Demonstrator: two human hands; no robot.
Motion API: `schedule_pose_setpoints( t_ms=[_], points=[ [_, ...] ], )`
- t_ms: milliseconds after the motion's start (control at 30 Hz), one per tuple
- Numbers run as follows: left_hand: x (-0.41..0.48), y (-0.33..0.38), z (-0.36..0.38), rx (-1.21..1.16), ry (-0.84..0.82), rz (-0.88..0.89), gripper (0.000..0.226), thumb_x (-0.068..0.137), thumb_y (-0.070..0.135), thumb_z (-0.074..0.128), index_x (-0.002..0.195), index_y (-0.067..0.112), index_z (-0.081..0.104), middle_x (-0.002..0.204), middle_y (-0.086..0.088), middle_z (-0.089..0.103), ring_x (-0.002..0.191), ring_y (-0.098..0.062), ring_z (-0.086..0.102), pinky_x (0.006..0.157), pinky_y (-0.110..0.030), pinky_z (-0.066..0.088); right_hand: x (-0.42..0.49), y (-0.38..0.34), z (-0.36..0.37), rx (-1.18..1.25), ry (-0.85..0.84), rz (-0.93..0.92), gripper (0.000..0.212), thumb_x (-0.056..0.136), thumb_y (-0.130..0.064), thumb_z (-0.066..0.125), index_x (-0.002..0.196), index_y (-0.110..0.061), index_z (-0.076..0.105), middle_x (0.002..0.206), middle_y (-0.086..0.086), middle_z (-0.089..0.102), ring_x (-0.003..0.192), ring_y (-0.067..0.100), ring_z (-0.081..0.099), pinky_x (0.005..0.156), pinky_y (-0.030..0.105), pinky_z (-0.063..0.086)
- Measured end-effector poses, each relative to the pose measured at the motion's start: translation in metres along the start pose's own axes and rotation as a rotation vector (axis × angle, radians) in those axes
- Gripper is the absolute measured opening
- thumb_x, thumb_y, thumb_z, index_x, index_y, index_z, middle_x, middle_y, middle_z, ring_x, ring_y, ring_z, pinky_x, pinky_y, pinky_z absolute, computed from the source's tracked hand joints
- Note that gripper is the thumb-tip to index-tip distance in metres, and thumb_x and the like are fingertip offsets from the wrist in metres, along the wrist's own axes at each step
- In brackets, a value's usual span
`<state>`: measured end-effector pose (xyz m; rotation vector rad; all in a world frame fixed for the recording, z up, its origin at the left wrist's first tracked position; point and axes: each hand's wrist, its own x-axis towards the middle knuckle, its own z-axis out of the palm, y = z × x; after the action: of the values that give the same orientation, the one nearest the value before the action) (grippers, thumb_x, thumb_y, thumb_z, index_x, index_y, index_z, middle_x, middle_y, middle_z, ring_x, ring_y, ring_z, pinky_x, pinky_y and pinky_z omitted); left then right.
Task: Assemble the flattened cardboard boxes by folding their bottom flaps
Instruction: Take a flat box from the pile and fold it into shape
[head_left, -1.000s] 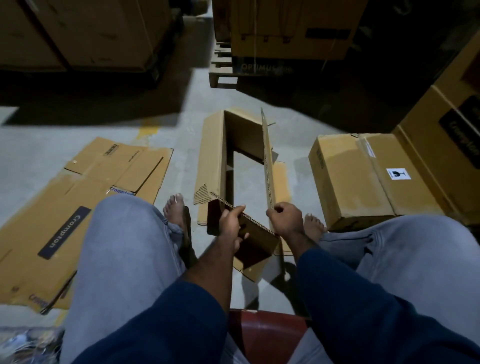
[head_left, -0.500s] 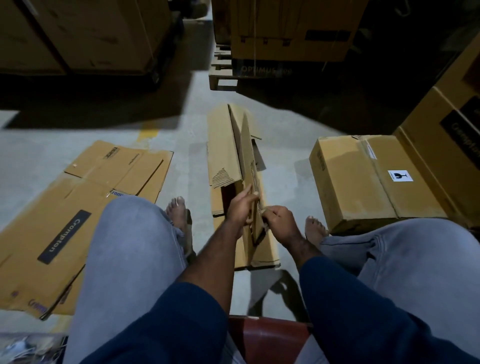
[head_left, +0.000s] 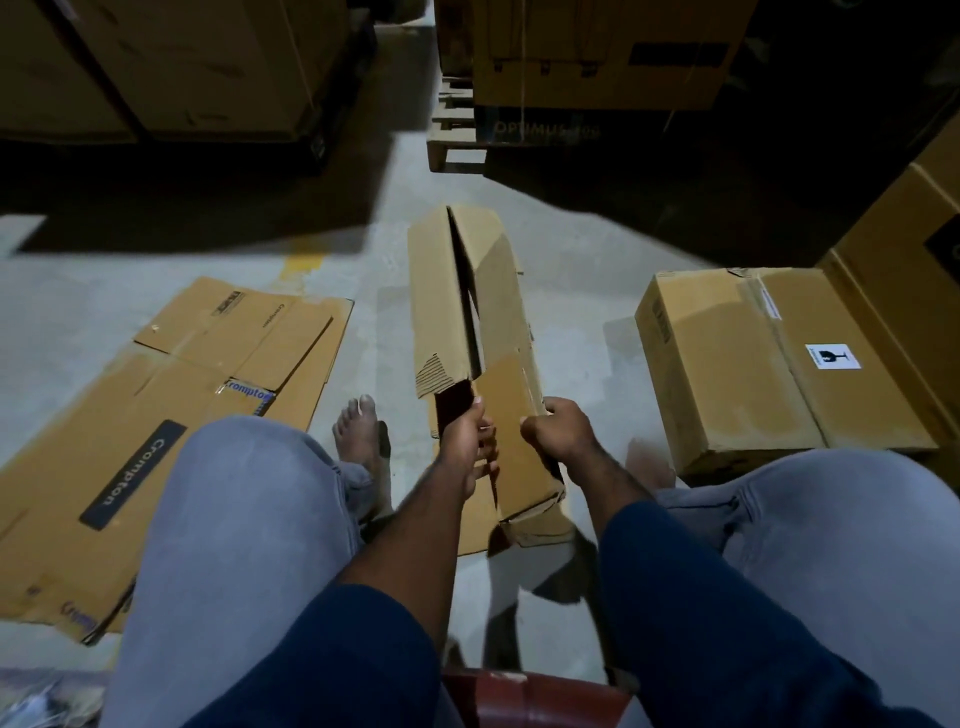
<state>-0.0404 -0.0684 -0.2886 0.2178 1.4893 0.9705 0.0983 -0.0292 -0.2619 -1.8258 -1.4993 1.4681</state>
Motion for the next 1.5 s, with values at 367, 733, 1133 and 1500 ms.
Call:
schedule_pose_setpoints(
  t_ms=[367,733,1133,1500],
  points=[
    [0.101,0.047,-0.038,-0.496,0.137,-0.039,0.085,0.077,0.052,0.072,0.150,0.016,0.046,0.160,-0.008,0.036,0.147,-0.029,0.032,0.114,-0.048,0.032,0.048,-0.011,0.013,0.076,0.017,-0.028,0.008,0.090,-0.008,0.064,0.095,-0.015,0.067,0.092,0.004,0.073,0.077,0.022,0.071,0.048,0.022,0.050],
    [0.115,0.045,-0.045,-0.888,0.096,0.140,0.073,0.091,0.066,0.056,0.148,0.020,0.043,0.148,-0.013,0.049,0.129,-0.035,0.052,0.098,-0.038,0.043,0.053,-0.018,0.012,0.112,-0.011,-0.098,0.020,0.091,0.003,0.057,0.097,-0.014,0.064,0.075,0.000,0.065,0.042,0.004,0.055,0.038,0.019,0.039],
    [0.033,0.096,0.031,0.332,-0.019,0.184,0.123,0.059,0.084,0.075,0.156,0.023,0.028,0.158,-0.011,0.036,0.135,-0.039,0.045,0.101,-0.051,0.046,0.012,-0.029,0.037,-0.243,-0.062,-0.285,0.013,0.086,-0.024,0.061,0.078,-0.015,0.064,0.069,0.004,0.067,0.062,0.023,0.066,0.060,0.044,0.060],
    [0.035,0.097,0.050,0.995,0.414,0.340,0.014,0.099,0.011,0.058,0.098,0.002,0.068,0.093,-0.010,0.061,0.088,-0.030,0.064,0.066,-0.030,0.045,0.038,-0.045,0.017,-0.182,-0.203,-0.147,0.031,0.072,-0.009,0.065,0.044,-0.016,0.053,0.050,0.000,0.049,0.051,0.021,0.045,0.054,0.035,0.038]
  ],
)
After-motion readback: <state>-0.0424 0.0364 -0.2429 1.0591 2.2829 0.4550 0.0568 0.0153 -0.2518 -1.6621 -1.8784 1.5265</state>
